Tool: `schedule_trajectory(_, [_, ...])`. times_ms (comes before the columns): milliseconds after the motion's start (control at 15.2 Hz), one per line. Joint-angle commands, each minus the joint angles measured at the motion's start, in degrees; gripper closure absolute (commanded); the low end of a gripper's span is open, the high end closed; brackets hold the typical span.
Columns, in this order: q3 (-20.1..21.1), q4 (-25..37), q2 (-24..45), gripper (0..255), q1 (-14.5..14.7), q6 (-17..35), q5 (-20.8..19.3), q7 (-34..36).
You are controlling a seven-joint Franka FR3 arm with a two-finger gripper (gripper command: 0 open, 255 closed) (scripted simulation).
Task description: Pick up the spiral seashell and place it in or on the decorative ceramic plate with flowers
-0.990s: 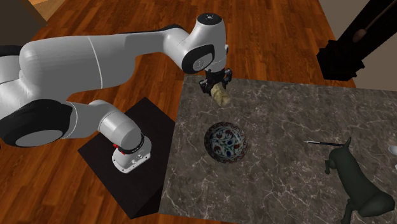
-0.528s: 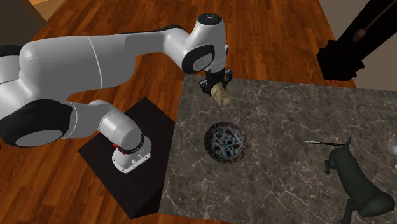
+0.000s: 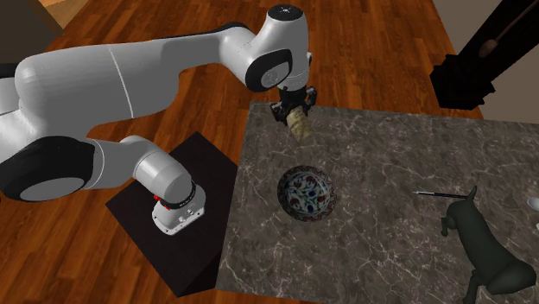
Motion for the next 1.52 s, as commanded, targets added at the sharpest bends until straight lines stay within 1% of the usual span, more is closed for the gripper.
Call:
schedule_trajectory(0, [0.29,1.32,-0.25,255,0.08,-1.56,0.20,-0.14])
schedule_trajectory(792, [1.70,9.64,-0.57,255,0.61,-10.18,1.42,-1.11])
schedule_trajectory(1122, [-2.11,7.99,-4.69,255,-2.31,-11.22,-1.20,-6.77])
schedule_trajectory(1452, [-6.50,7.93,-7.47,255,-4.92,-12.26,-3.71,-12.92])
